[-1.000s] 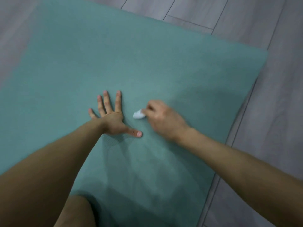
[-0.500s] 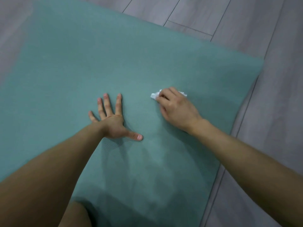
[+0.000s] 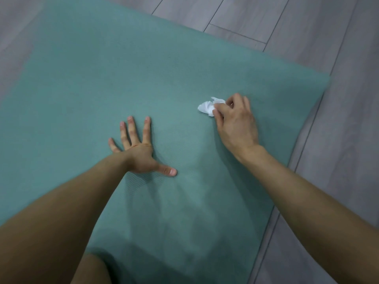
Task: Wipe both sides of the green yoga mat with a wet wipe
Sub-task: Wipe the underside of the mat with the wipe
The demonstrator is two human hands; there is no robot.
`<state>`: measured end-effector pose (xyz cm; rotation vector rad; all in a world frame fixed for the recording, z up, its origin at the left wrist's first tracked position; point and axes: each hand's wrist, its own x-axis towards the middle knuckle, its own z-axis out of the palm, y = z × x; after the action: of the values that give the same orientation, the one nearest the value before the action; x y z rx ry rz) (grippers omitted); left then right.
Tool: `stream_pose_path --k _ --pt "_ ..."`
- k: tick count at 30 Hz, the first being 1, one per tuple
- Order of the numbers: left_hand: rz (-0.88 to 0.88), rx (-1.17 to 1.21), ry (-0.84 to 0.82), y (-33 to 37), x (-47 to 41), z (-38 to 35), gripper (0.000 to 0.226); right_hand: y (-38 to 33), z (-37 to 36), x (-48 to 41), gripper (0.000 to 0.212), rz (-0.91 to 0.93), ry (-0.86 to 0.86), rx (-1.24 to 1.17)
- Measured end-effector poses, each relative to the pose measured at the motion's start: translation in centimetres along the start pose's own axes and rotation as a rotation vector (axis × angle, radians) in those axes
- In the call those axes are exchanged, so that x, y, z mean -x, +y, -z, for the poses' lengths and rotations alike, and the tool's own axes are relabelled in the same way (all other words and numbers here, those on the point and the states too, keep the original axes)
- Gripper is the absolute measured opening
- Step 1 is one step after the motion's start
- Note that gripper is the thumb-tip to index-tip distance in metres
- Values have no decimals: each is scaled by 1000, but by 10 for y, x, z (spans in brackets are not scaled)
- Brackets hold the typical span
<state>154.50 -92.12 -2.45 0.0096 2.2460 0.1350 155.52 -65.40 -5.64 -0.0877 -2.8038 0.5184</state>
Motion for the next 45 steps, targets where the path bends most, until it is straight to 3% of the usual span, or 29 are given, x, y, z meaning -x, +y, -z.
stream_pose_path --k 3,7,8,10,13,15,17,19,21,23,27,30,33,35,37,39,42,43,45 --pt "3 -2 1 1 0 1 180 -3 -9 1 14 26 7 -53" --pt "12 -4 8 1 1 0 181 -36 -10 25 21 499 -219 -159" --pt "9 -5 8 1 1 0 181 -28 -8 18 23 586 -209 -140" --pt "1 0 7 1 0 -1 181 9 -7 -14 19 473 -74 -96" --pt "1 2 2 1 1 0 181 74 3 -64 30 -72 45 -38" --pt "3 -3 -1 1 1 1 181 57 -5 -54 28 -121 9 -63" --pt "6 1 -5 1 2 2 181 -3 -15 -17 22 112 -101 -186" --pt "11 -7 -10 1 2 1 181 -52 -19 26 16 473 -252 -273" --pt "15 -6 -13 2 2 2 181 -59 -16 29 13 683 -313 -245" --pt "7 4 -2 1 1 1 181 -27 -12 -11 11 612 -227 -154" --pt "-13 21 17 -1 -1 -2 180 56 0 -89 27 166 -32 3" --pt "-11 31 36 -1 0 -3 180 23 -12 -70 24 129 -19 -39" --pt "-9 21 45 0 0 -5 180 -50 -25 -11 18 412 -219 -229" --pt "1 23 41 -1 -1 -5 180 -72 -20 3 16 640 -338 -225" --pt "-12 28 56 -3 -2 -8 180 -49 -12 -20 9 725 -298 -151" --pt "-33 42 58 -3 -4 -9 180 -7 -6 -62 14 519 -158 -44" --pt "-65 37 123 -8 -3 -13 176 30 -2 -104 32 -58 -37 20" --pt "-86 16 189 -12 -2 -13 169 19 -9 -101 40 -150 -17 -8" --pt "-220 -22 445 -27 -5 -5 128 -40 -30 -69 47 -13 -49 -108"
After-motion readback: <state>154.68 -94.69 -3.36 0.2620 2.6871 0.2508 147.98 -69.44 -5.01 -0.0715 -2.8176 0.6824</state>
